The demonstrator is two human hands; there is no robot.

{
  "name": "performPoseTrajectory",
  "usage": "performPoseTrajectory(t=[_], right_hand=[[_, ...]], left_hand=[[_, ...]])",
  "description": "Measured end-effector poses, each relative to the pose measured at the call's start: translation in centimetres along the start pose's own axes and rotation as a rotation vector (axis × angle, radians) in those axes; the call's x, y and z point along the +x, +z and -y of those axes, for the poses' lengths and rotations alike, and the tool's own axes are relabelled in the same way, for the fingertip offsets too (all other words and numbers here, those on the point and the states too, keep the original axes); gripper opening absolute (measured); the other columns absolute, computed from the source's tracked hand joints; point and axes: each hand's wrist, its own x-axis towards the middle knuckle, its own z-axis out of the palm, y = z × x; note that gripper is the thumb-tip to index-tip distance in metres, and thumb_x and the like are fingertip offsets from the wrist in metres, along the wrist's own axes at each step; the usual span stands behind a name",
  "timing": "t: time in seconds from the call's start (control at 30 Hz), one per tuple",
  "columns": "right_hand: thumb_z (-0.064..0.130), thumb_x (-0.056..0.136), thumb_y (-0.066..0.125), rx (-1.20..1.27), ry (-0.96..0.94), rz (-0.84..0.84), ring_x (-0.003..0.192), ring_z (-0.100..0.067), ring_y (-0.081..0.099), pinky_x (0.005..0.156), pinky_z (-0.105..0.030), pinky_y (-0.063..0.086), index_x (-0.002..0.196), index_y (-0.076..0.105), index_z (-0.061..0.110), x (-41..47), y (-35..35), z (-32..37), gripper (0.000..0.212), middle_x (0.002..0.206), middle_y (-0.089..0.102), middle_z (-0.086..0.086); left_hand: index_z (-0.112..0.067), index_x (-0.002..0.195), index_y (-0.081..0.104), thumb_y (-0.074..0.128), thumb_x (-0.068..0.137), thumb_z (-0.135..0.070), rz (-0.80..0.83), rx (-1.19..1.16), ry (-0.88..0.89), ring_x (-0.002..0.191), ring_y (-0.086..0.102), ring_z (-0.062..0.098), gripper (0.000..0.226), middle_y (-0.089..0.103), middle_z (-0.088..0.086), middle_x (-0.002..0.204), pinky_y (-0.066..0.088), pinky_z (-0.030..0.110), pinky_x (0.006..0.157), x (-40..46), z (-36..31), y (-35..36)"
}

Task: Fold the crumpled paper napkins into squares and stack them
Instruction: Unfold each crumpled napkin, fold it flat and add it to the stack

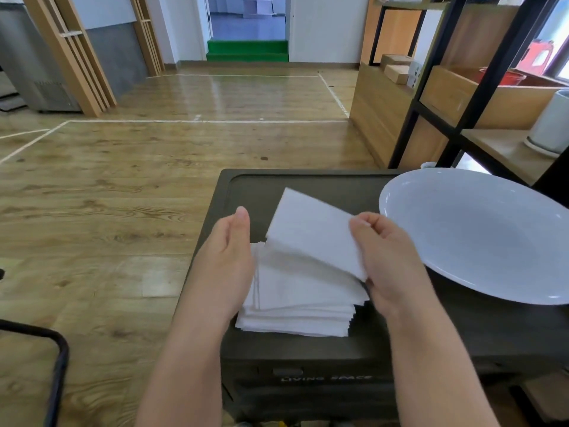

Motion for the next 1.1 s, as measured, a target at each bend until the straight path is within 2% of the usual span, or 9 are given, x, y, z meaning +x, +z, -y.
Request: performPoseTrajectory(t=[0.1,0.27,0.43,0.6,0.73,0.83,0.97,1.03,1.1], right_hand=[[0.022,0.091,0.053,0.033,0.071,0.022,0.069,-0.014,0.051,0.057,-0.029,0.041,0.088,0.061,0.017,0.0,0.7,-0.7,0.009,0.081,0.060,-0.003],[0.013,0.094,0.051,0.274,0.128,0.038,0.036,-0.005,0.041,0.031,-0.016,0.031,0.081,0.057,0.012,0.1,0.0,-0.2,0.015,0.059,0.050,0.001],[0.009,0.094,0.050,0.355,0.172,0.103,0.031,-0.006,0.032,0.029,-0.016,0.028,0.063,0.054,0.014,-0.4,0.2,-0.2,0.031,0.044,0.044,0.004],[0.015,0.095,0.052,0.233,0.095,0.049,0.035,-0.004,0.041,0.030,-0.014,0.031,0.085,0.060,0.010,-0.7,0.3,0.1,0.014,0.061,0.052,0.001],[0.016,0.095,0.052,0.202,0.090,0.002,0.042,-0.005,0.042,0.031,-0.014,0.032,0.091,0.060,0.011,-0.9,0.6,0.0,0.011,0.070,0.055,-0.001],[0.020,0.095,0.052,0.147,0.083,-0.051,0.053,-0.009,0.045,0.035,-0.016,0.035,0.095,0.062,0.012,-1.1,0.9,0.0,0.013,0.076,0.058,0.000],[0.023,0.095,0.052,0.148,0.079,-0.113,0.072,-0.012,0.054,0.048,-0.021,0.038,0.099,0.062,0.017,-0.8,0.4,0.4,0.012,0.087,0.062,0.000],[0.022,0.095,0.053,0.149,0.082,-0.111,0.074,-0.012,0.054,0.047,-0.020,0.037,0.100,0.062,0.018,-0.7,0.0,0.5,0.011,0.089,0.062,0.000],[0.022,0.095,0.053,0.146,0.084,-0.099,0.072,-0.010,0.053,0.044,-0.019,0.035,0.094,0.062,0.019,-0.7,-0.2,0.6,0.009,0.086,0.061,0.001]], left_hand=[[-0.038,0.132,0.050,0.021,0.096,-0.060,-0.009,-0.200,-0.088,0.128,0.041,0.002,0.051,0.050,-0.021,0.134,0.030,0.036,0.109,-0.4,0.7,0.8],[-0.039,0.133,0.050,0.022,0.097,-0.058,0.000,-0.380,-0.116,0.128,0.041,-0.001,0.050,0.050,-0.022,0.136,0.028,0.037,0.113,-0.9,0.5,1.2],[-0.040,0.134,0.049,0.022,0.095,-0.062,0.056,-0.404,-0.119,0.131,0.040,0.001,0.053,0.050,-0.023,0.137,0.026,0.043,0.115,-1.0,0.4,1.6],[-0.041,0.132,0.050,0.023,0.094,-0.064,0.086,-0.408,-0.125,0.132,0.040,0.000,0.053,0.050,-0.022,0.138,0.025,0.042,0.115,-0.8,0.5,1.5],[-0.039,0.136,0.047,0.022,0.095,-0.062,0.092,-0.418,-0.111,0.132,0.037,-0.003,0.054,0.046,-0.021,0.142,0.023,0.039,0.117,-0.9,0.2,1.3],[-0.046,0.136,0.044,0.034,0.086,-0.071,0.136,-0.348,-0.066,0.132,0.036,-0.004,0.057,0.043,-0.027,0.140,0.025,0.039,0.115,-1.0,0.5,1.1],[-0.063,0.139,0.012,0.062,0.047,-0.086,0.287,-0.008,0.105,0.133,0.022,-0.012,0.108,0.020,-0.043,0.144,0.023,0.027,0.109,-0.6,1.1,-1.5],[-0.070,0.134,-0.004,0.075,0.038,-0.075,0.414,0.194,0.137,0.130,0.018,-0.017,0.125,0.009,-0.056,0.130,0.024,0.022,0.104,-0.8,1.1,-2.6],[-0.072,0.131,-0.009,0.085,0.040,-0.060,0.477,0.255,0.124,0.126,0.023,-0.020,0.132,0.011,-0.059,0.121,0.025,0.020,0.103,-1.0,1.2,-2.9]])
